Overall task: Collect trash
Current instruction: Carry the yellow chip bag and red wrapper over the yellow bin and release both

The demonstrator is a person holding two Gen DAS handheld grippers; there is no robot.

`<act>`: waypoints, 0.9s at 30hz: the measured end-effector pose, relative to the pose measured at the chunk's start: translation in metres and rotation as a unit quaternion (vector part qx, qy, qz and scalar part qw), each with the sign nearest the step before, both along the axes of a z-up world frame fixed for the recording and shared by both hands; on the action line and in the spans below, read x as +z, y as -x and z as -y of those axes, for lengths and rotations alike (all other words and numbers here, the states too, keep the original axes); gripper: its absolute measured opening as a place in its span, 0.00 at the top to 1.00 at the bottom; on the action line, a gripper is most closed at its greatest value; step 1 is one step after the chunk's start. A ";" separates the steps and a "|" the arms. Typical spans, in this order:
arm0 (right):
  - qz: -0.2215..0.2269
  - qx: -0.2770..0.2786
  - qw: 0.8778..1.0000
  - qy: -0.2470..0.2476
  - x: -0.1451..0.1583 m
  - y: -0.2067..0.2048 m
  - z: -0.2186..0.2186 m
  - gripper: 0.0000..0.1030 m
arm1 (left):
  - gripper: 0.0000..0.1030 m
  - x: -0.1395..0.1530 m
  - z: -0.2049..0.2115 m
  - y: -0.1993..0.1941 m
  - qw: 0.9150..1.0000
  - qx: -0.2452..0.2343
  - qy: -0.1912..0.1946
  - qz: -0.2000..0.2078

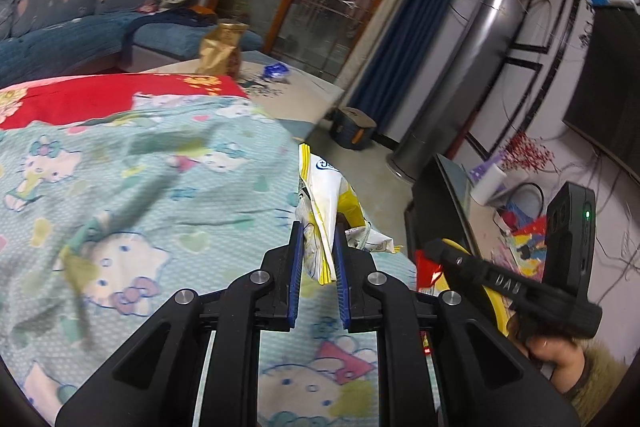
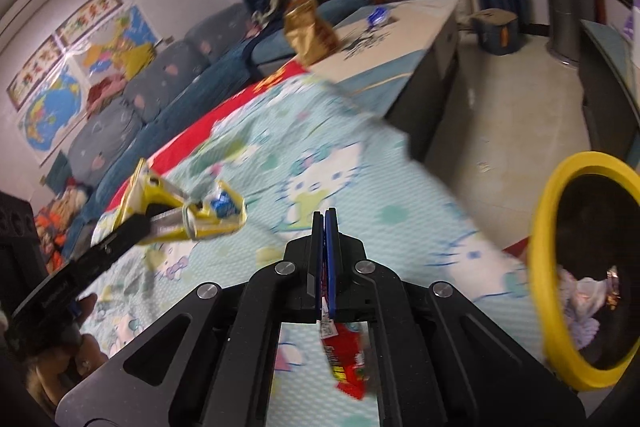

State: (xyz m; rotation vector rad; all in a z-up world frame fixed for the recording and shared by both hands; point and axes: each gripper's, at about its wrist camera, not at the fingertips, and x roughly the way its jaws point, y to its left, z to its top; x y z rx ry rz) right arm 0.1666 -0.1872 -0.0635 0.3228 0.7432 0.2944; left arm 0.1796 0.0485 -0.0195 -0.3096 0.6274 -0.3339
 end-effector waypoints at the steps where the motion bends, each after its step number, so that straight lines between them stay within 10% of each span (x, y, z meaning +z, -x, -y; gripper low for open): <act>1: 0.003 -0.008 1.000 -0.001 0.002 0.001 0.008 1.00 | 0.86 0.000 0.004 0.000 1.000 -0.005 -0.001 0.000; 27: 0.039 -0.136 0.990 0.013 0.018 0.019 0.135 1.00 | 0.86 0.002 0.144 0.010 0.986 -0.161 -0.049 0.012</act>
